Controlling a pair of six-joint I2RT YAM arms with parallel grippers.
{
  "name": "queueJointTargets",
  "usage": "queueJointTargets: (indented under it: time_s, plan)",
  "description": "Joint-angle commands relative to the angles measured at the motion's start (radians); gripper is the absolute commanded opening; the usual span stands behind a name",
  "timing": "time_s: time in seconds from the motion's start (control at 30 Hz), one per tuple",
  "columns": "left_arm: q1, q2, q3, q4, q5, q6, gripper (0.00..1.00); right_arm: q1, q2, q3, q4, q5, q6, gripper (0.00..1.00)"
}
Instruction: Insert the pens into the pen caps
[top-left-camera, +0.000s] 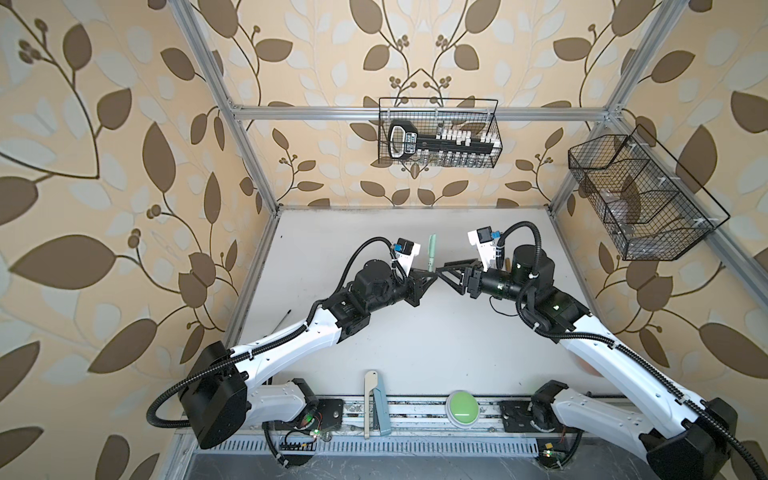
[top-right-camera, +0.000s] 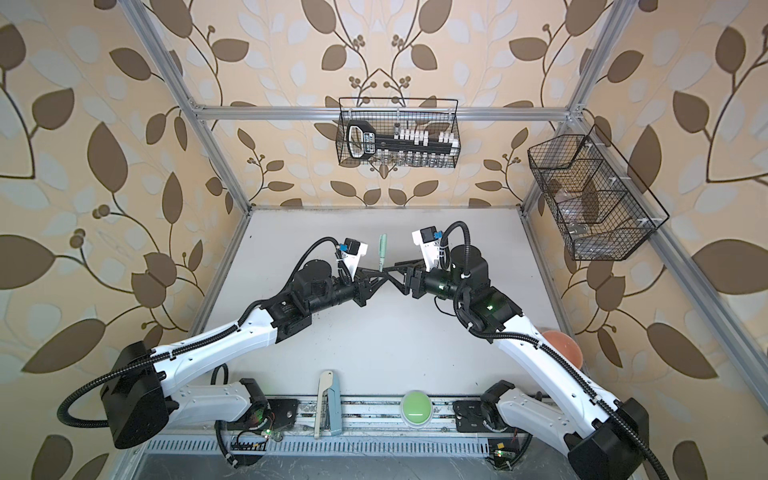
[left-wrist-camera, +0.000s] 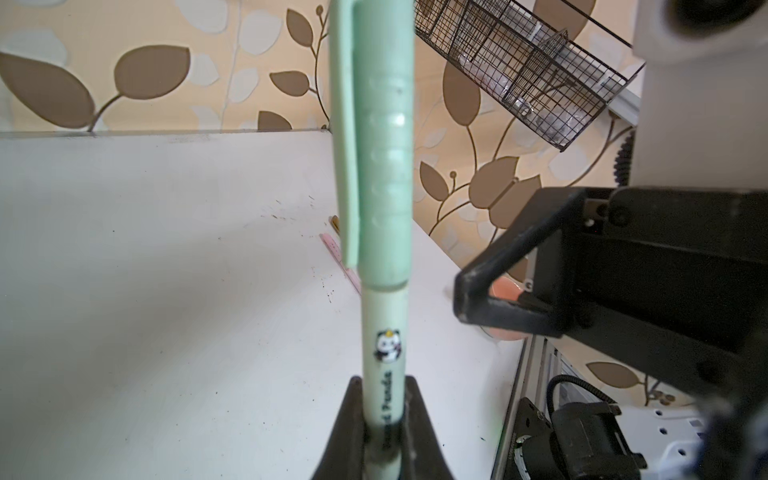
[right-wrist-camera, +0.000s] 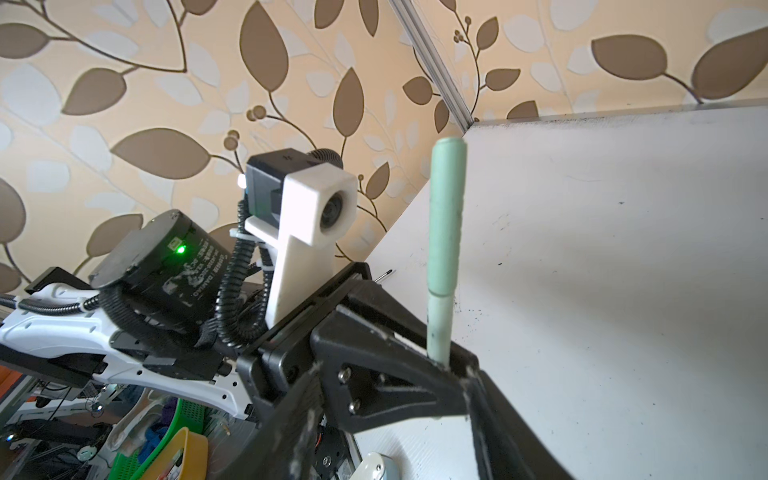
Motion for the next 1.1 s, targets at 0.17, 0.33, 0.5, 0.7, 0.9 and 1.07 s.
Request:
queueJointTargets:
  time_s: [0.17, 0.33, 0.5, 0.7, 0.9, 1.07]
  plan:
    - [-0.035, -0.016, -0.006, 0.096, 0.075, -0.038, 0.0, -0.003, 0.085, 0.053, 0.031, 0.006, -0.029, 0.56]
    - [-0.049, -0.002, 0.003, 0.081, 0.077, -0.033, 0.0, -0.003, 0.107, 0.07, 0.048, -0.005, -0.026, 0.49]
    - [-0.051, 0.003, -0.004, 0.073, 0.053, -0.035, 0.0, -0.003, 0.12, 0.072, 0.051, -0.02, -0.022, 0.27]
    - [-0.051, 0.015, 0.039, 0.018, 0.017, -0.031, 0.04, -0.024, 0.126, 0.095, -0.036, -0.001, -0.039, 0.0]
    - [-0.051, -0.036, 0.04, -0.135, -0.133, -0.038, 0.84, -0.136, 0.18, 0.214, -0.323, 0.055, -0.162, 0.0]
    - [-0.05, -0.173, 0.015, -0.4, -0.408, -0.055, 0.99, -0.248, 0.293, 0.223, -0.451, 0.166, -0.261, 0.0]
